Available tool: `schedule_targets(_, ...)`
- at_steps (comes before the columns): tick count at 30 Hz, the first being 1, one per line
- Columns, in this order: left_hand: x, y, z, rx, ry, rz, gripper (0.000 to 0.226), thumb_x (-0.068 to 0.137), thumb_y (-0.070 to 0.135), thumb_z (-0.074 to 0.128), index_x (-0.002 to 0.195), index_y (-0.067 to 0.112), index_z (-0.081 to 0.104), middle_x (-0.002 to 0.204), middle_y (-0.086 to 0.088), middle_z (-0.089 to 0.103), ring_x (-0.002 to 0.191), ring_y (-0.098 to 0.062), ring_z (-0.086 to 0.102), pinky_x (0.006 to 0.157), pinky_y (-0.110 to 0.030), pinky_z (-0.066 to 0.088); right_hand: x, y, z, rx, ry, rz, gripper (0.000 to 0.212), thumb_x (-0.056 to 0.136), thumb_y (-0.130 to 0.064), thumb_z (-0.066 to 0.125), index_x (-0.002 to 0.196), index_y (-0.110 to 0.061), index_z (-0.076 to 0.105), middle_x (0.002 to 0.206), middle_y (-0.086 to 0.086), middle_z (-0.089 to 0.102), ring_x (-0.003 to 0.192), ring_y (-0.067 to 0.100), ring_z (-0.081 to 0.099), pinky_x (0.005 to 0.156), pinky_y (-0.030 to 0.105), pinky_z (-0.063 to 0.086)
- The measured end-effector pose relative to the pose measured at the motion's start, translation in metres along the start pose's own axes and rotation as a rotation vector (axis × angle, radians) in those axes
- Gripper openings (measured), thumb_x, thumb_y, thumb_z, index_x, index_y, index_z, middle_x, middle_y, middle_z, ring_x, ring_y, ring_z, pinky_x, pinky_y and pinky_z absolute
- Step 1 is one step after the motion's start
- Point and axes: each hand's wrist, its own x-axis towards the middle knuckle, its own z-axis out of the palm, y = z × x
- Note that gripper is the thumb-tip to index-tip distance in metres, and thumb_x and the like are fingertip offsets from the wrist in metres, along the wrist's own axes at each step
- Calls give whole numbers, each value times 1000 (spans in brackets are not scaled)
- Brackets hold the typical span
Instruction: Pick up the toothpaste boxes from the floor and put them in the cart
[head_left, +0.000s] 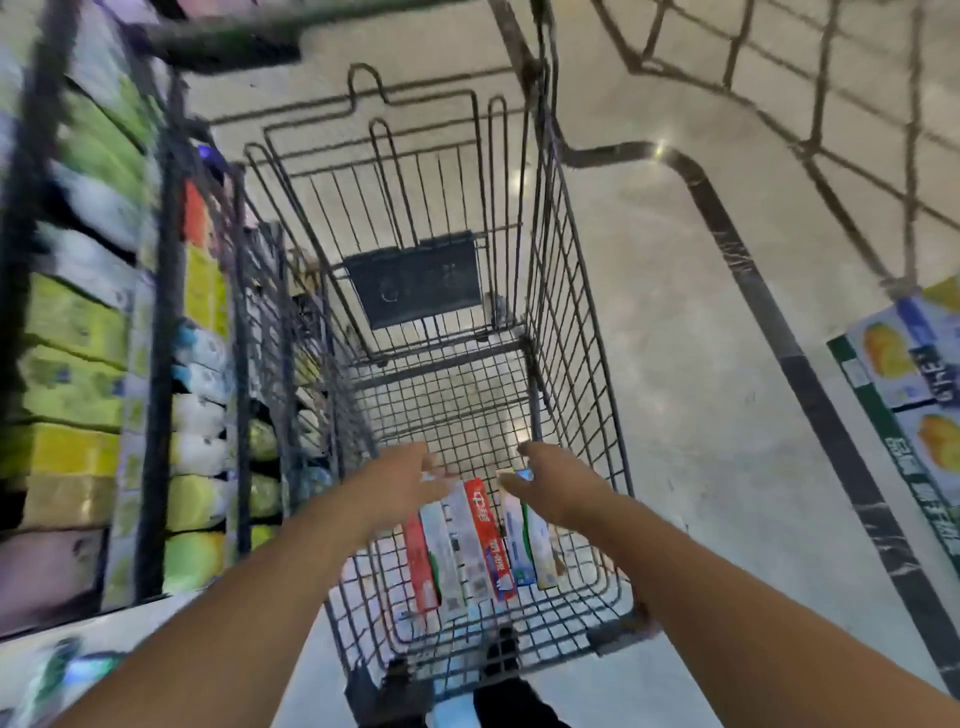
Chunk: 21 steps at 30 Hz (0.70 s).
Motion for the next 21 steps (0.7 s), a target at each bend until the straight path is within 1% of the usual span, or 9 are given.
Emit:
schedule_targets(2,-40,-2,-43,-1,81,5,60,89,64,52,127,18,51,125,0,58,101,-16,56,83,-30,45,-28,-36,-30,-13,23,-85,69,93,-54,53,148,-16,35,147,10,46,126,25,52,103,37,43)
schedule_targets(6,-119,-9,-90,-13,134,3,81,81,81,42,136,23,44,134,-2,54,112,-18,55,98,-39,46,-83,-98,-66,-78,7,-202,90,83,-69,53,153,-20,23,156,11,31,139,29,38,114,45,33)
schedule_targets(9,-168,-19,-102,-27,131,43,82,86,76,39,146,19,37,148,-4,43,125,-20,49,104,-38,41,-116,-137,-73,-185,16,-291,101,73,-78,49,153,-22,22,157,10,28,141,29,34,115,45,31)
schedule_targets(12,-222,-40,-92,-27,159,31,75,93,68,36,145,14,38,147,-8,43,126,-23,48,100,-37,40,-151,-172,-58,-283,7,-399,98,77,-75,48,153,-21,21,158,9,27,142,28,31,114,43,28)
schedule_targets(14,-259,-64,-77,-24,203,-1,75,89,73,37,142,19,41,145,-5,45,123,-22,48,94,-36,38,-171,-196,-35,-380,-7,-467,94,80,-74,46,154,-21,20,159,7,26,143,27,30,114,42,28)
schedule_targets(16,-297,-102,-54,-68,226,-41,81,82,81,37,139,25,43,142,0,47,126,-22,48,94,-34,38,-191,-224,-7,-473,-49,-518,95,80,-75,44,154,-20,22,158,7,29,142,26,32,114,41,31)
schedule_targets(17,-317,-124,-39,-97,250,-67,84,75,88,34,131,27,47,136,0,50,124,-23,50,94,-35,40,-202,-239,11,-511,-68,-548,96,79,-76,44,153,-20,23,157,7,32,140,26,36,113,42,34)
schedule_targets(19,-357,-174,-8,-165,334,-136,88,61,99,27,110,29,51,120,-1,59,108,-24,58,88,-37,47,-218,-265,51,-592,-79,-609,109,68,-88,38,153,-21,24,155,8,34,137,26,40,111,44,37)
schedule_targets(21,-409,-223,26,-247,428,-212,85,62,97,29,106,29,56,111,0,64,99,-22,62,84,-39,51,-238,-293,98,-703,-94,-672,111,68,-91,34,154,-21,21,156,9,33,136,28,40,110,44,37)
